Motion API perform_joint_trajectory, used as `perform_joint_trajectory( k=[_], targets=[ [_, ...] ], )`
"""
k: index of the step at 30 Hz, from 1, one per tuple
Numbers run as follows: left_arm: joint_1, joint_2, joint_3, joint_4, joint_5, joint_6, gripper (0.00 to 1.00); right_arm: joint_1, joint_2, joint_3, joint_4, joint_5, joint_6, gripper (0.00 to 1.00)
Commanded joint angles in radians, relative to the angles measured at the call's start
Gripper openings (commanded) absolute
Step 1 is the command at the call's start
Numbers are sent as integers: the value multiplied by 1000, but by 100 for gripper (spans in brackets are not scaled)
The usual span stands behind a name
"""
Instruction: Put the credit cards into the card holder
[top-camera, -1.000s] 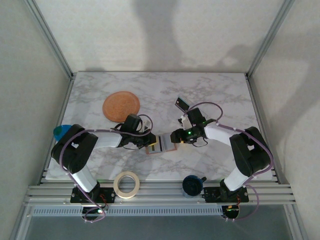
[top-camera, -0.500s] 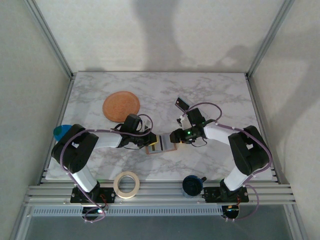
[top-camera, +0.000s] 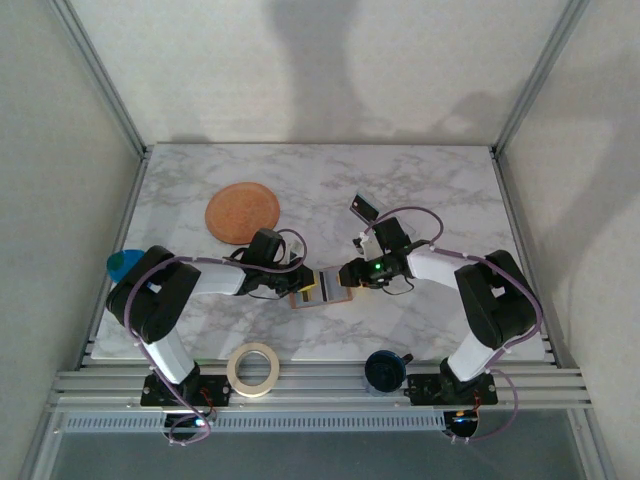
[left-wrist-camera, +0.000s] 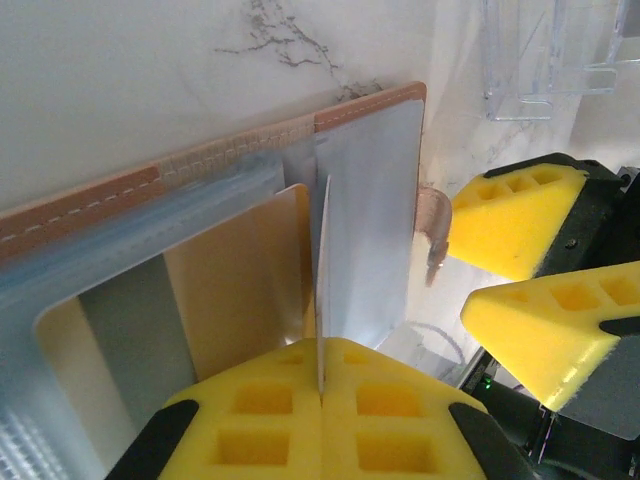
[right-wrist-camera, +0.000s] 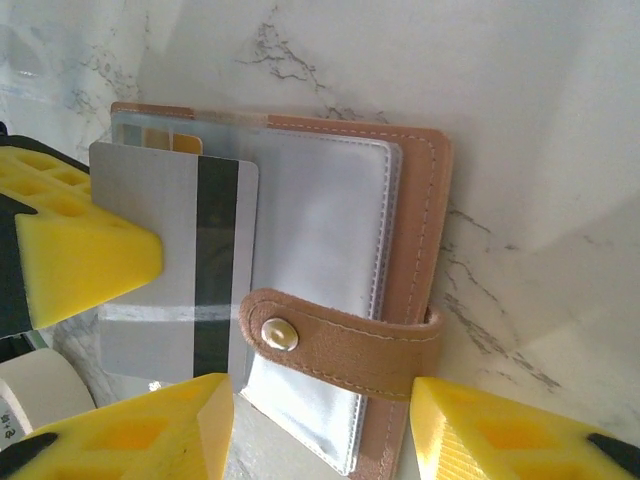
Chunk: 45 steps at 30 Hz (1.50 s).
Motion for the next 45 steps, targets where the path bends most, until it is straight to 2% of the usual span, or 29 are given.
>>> perform_joint_trajectory(
  k=[1, 25, 36, 45],
  targets=[
    [5, 5, 5, 30, -5, -23, 0, -4, -8, -23, 25, -22, 20, 50],
    [-30, 45, 32, 64, -38, -56, 0, -6, -9, -62, 106, -60, 56, 51],
    [-10, -80, 13, -128, -127, 29, 0, -27, -18, -59, 71, -46, 33, 51],
    [-10, -24, 29, -124, -101, 39, 0, -30, -20, -72, 89, -52, 37, 51]
  ],
)
